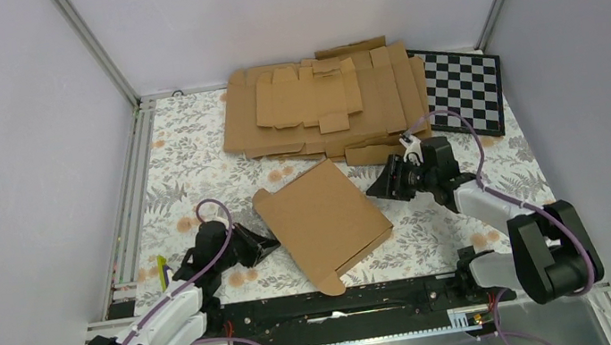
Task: Fold the paper box
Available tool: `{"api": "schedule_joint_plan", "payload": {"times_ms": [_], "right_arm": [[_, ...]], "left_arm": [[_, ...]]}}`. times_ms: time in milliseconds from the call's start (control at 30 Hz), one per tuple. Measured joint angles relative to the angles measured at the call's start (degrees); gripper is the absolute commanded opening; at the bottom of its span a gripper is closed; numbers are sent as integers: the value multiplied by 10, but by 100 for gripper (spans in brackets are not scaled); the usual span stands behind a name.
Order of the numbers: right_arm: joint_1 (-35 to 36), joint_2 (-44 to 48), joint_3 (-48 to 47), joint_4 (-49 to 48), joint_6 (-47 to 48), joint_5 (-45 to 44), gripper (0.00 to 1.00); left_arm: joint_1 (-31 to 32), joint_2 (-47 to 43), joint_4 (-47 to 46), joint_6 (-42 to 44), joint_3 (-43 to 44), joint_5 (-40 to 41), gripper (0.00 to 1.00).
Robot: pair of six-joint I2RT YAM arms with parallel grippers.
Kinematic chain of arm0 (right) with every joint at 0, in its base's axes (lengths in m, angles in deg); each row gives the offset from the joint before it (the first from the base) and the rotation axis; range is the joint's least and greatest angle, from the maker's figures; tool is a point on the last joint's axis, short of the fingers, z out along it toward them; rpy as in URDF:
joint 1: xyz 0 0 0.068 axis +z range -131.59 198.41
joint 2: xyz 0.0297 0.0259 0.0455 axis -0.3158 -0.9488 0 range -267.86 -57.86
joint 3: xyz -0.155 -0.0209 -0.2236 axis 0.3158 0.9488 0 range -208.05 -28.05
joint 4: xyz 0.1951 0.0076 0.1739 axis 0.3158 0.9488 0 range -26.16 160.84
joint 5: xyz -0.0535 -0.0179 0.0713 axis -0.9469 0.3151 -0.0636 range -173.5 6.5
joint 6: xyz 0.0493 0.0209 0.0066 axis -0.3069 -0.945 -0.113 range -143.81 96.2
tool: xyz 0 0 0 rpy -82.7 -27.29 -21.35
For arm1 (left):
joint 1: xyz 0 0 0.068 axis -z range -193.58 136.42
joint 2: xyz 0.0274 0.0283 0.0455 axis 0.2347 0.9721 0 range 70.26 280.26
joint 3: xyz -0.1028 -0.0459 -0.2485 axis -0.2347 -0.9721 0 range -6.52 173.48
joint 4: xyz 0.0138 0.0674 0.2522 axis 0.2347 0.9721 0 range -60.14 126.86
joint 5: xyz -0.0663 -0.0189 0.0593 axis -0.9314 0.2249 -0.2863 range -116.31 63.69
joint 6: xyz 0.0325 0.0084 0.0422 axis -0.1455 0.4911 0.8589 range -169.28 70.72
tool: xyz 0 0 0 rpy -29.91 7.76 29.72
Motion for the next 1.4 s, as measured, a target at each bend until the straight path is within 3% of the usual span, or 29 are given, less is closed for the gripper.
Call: {"api": "schedule_joint_plan", "payload": {"times_ms": [467,733,967,1200,1400], "right_arm": [[-1,-86,-3,-16,19,65,33],[-5,-101,-20,-14,20,66,16],[-16,-102,-23,5,36,8,16],[-16,-107,-19,37,53,-5,18],[-8,-104,-19,43,57,-4,20]], "left_arm": [[0,12,-3,8,0,-3,7],[0,10,-9,8,0,-4,7],[5,28,-41,7,-8,-5,7],[107,162,-135,-1,18,25,6],[220,351,-210,31,202,47,0]]}}
